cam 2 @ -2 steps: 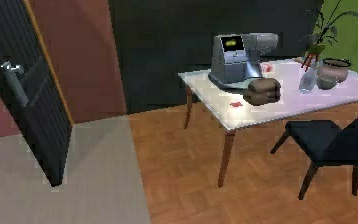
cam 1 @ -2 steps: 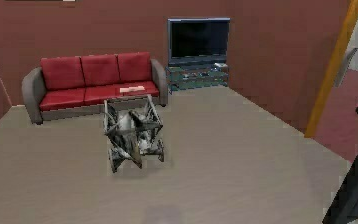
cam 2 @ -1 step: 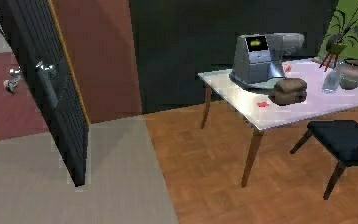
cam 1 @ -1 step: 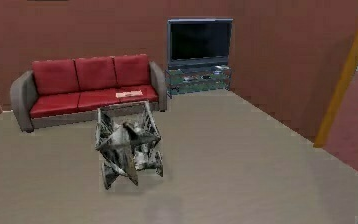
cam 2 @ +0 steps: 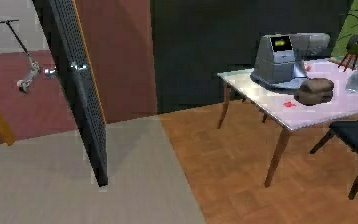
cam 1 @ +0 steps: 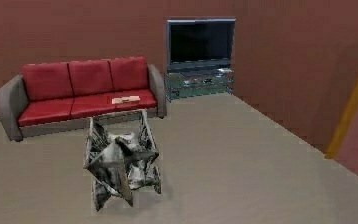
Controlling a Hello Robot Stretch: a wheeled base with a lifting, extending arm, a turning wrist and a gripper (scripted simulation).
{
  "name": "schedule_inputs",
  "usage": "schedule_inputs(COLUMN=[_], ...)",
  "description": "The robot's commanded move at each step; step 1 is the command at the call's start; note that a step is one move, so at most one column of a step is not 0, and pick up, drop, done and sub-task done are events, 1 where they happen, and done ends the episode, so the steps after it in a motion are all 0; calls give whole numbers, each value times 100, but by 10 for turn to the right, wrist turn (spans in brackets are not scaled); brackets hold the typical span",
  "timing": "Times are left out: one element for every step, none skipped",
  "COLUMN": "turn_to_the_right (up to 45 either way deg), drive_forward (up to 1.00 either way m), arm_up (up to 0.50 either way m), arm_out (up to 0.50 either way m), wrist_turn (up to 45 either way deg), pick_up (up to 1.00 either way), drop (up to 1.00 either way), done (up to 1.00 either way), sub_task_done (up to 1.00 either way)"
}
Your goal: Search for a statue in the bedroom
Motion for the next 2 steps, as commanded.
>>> schedule_inputs(turn_to_the_right=[210, 0], drive_forward=[0, 100], arm_up=[0, 0], arm_out=[0, 0], wrist_turn=[0, 0], pick_up=[0, 0], drop=[0, 0], done=[0, 0], sub_task_done=[0, 0])
